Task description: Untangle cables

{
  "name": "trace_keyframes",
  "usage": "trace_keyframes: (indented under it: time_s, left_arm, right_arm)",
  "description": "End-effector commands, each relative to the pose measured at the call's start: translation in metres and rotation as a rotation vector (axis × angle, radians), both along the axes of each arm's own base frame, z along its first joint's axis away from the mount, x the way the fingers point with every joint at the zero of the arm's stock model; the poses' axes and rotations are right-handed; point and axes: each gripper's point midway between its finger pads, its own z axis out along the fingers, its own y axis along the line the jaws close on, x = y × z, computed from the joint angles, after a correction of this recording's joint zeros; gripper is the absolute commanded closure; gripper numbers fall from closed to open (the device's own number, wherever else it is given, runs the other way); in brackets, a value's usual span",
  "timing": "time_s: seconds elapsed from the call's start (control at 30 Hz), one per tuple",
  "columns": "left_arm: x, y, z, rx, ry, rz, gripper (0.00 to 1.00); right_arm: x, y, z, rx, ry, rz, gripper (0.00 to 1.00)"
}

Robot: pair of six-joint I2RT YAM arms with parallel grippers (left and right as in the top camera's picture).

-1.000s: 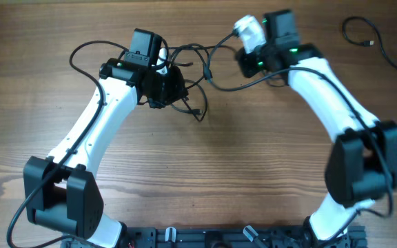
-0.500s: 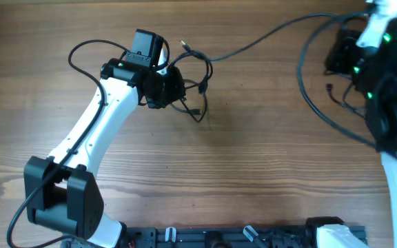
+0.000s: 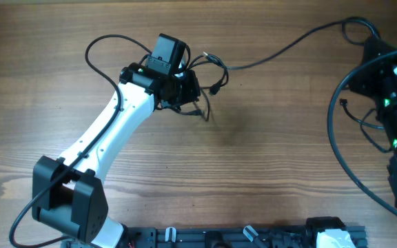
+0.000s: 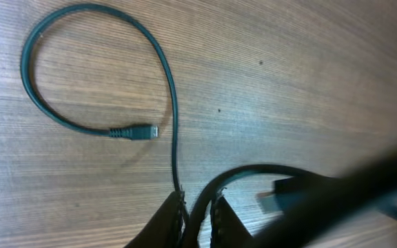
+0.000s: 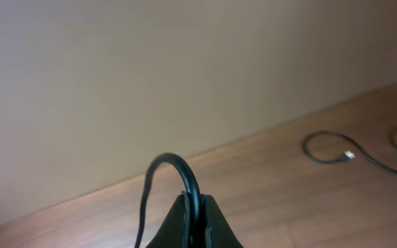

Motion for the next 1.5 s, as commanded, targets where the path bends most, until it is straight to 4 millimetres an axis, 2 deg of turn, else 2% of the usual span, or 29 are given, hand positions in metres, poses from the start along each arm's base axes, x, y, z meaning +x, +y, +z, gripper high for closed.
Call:
trace_keyframes:
  time_s: [0.0,0.07,0.17,0.2,0.27,0.3,0.37,0.4,0.53,0.63,0.7,0.73,0.8,0.9,1.0,1.07,1.1,1.2,1.33,1.37,1.47]
  left_arm:
    - [0.006,0.006,-0.004,0.031,-0.016,0.024,0.88]
    - [0.006,0.006,-0.004,0.032,-0.017,0.025,0.94]
    - [0.007,0.007,-0.004,0.033,-0.021,0.027,0.94]
    - [0.007,0.007,-0.004,0.033,-0.021,0.027,0.95]
    - [0.01,0.011,-0.005,0.059,-0.032,0.041,0.96]
    - [0.01,0.012,-0.005,0.06,-0.032,0.042,0.96]
    - [0.009,0.007,-0.004,0.051,-0.034,0.031,0.96]
    - [0.007,0.004,-0.004,0.048,-0.033,0.022,0.96]
    - [-0.007,-0.016,-0.005,0.049,-0.026,-0.036,0.96]
    - [-0.014,-0.018,-0.008,0.065,-0.009,-0.048,0.96]
    - [-0.02,-0.014,-0.014,0.084,0.026,-0.049,0.9]
    - [-0.024,-0.012,-0.02,0.099,0.055,-0.05,0.82]
    - [-0.033,-0.008,-0.031,0.127,0.111,-0.053,0.77]
    - [-0.039,-0.004,-0.036,0.145,0.145,-0.054,0.62]
    - [-0.044,-0.002,-0.037,0.155,0.165,-0.055,0.25]
    - [-0.047,0.0,-0.038,0.161,0.176,-0.055,0.08]
    - [-0.046,0.0,-0.038,0.16,0.175,-0.055,0.04]
    - [-0.044,-0.001,-0.025,0.151,0.157,-0.052,0.0]
    - [-0.037,-0.004,0.015,0.125,0.096,-0.055,0.0]
    - [-0.037,-0.003,0.026,0.124,0.083,-0.053,0.0]
    - [-0.038,-0.002,0.038,0.112,0.062,-0.052,0.0]
  right_arm:
    - [-0.02,-0.057,-0.012,0.003,0.049,-0.346,0.96]
    - [-0.024,-0.066,-0.014,-0.013,0.058,-0.407,0.96]
    - [-0.017,-0.056,-0.008,-0.029,0.04,-0.332,0.96]
    - [-0.019,-0.062,-0.009,-0.034,0.042,-0.369,0.96]
    - [-0.034,-0.085,-0.013,0.054,0.03,-0.558,0.96]
    - [-0.031,-0.08,-0.014,0.053,0.034,-0.525,0.96]
    - [-0.015,-0.056,-0.013,0.005,0.052,-0.346,0.96]
    - [-0.01,-0.05,-0.015,0.01,0.059,-0.31,0.96]
    - [0.012,-0.037,-0.036,0.027,0.132,-0.24,0.96]
    - [0.023,-0.028,-0.049,0.04,0.179,-0.188,0.96]
    - [0.024,-0.026,-0.051,0.042,0.184,-0.178,0.96]
    - [0.024,-0.026,-0.051,0.042,0.184,-0.177,0.96]
    - [0.023,-0.025,-0.053,0.044,0.193,-0.175,0.96]
    - [0.02,-0.026,-0.058,0.041,0.218,-0.176,0.96]
    - [0.019,-0.026,-0.06,0.04,0.228,-0.177,0.96]
    - [0.019,-0.024,-0.061,0.043,0.229,-0.169,0.96]
    - [0.019,-0.022,-0.061,0.048,0.232,-0.159,0.96]
    - [0.016,-0.017,-0.069,0.084,0.266,-0.141,0.96]
    - [0.003,-0.016,-0.088,0.259,0.338,-0.231,0.96]
    - [0.002,-0.011,-0.092,0.29,0.358,-0.214,0.96]
    - [0.003,0.012,-0.104,0.346,0.433,-0.106,0.96]
